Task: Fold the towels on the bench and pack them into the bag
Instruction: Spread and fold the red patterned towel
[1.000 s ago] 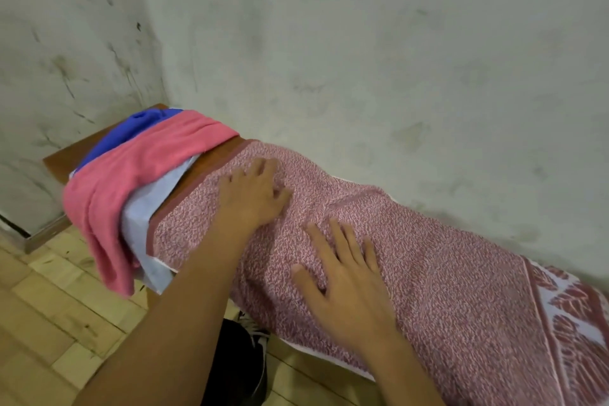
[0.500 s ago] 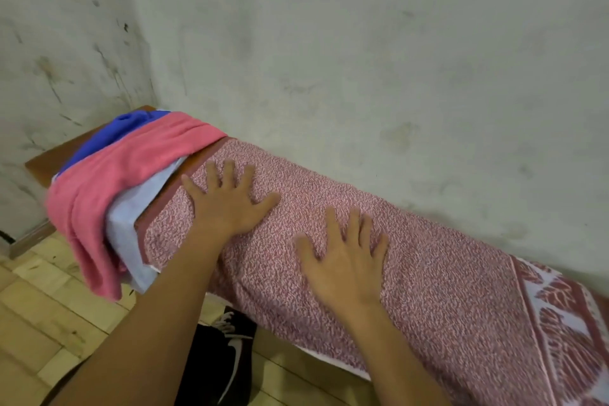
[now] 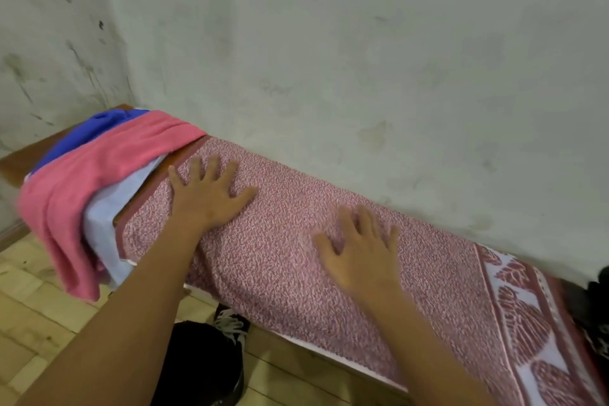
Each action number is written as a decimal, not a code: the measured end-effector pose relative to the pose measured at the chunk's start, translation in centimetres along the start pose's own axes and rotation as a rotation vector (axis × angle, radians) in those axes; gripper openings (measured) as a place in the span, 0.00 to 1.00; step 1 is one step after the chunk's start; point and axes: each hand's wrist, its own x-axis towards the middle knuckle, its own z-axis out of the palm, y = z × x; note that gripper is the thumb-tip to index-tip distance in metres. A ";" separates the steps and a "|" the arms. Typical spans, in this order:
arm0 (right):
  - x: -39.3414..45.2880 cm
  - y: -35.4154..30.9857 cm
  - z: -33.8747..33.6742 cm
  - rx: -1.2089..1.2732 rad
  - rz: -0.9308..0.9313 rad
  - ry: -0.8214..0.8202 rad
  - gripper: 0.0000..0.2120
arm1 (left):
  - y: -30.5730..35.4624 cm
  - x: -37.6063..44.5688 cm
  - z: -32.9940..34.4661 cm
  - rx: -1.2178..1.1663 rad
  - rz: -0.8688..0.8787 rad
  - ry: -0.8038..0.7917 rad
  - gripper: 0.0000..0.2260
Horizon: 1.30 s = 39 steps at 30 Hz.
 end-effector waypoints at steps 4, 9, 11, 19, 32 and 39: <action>-1.4 5.5 0.6 0.033 0.159 0.003 0.36 | -0.2 0.0 -0.1 -0.004 0.018 -0.007 0.40; -3.4 8.1 0.9 0.001 0.235 0.003 0.37 | -0.6 -0.2 0.0 0.000 0.047 -0.012 0.45; -3.9 7.7 1.1 0.007 0.258 0.006 0.36 | -0.7 -0.1 0.0 0.011 0.059 -0.020 0.46; -4.8 6.3 1.7 0.035 0.341 0.033 0.37 | -1.2 2.3 -0.2 0.075 0.138 -0.049 0.44; -3.5 7.1 1.4 -0.004 0.285 0.007 0.39 | -1.1 2.7 -0.4 0.077 0.155 -0.051 0.32; -3.4 7.3 1.5 -0.002 0.284 0.017 0.39 | -1.0 -0.2 -0.9 -0.114 0.025 0.136 0.25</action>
